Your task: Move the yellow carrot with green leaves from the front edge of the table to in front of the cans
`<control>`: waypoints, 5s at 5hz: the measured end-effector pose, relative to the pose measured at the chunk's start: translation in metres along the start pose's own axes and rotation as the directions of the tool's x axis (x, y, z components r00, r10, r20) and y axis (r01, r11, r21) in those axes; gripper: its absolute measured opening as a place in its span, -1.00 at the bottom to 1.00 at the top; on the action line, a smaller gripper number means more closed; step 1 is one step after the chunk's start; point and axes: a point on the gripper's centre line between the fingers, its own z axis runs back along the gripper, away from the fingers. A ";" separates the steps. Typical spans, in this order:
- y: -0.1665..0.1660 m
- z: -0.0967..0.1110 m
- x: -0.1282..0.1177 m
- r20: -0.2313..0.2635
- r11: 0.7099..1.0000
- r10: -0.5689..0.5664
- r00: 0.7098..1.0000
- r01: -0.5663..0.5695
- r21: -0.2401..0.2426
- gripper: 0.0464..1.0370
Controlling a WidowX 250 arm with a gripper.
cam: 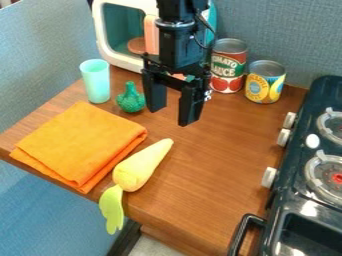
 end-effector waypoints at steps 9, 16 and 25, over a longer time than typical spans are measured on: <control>0.033 -0.091 -0.009 -0.110 0.945 0.324 0.940 -0.315 0.091 0.02; 0.041 -0.051 0.120 0.282 0.320 0.933 0.224 -0.874 -0.364 -0.10; 0.071 -0.054 0.124 0.217 0.188 0.971 0.101 -0.885 -0.427 0.93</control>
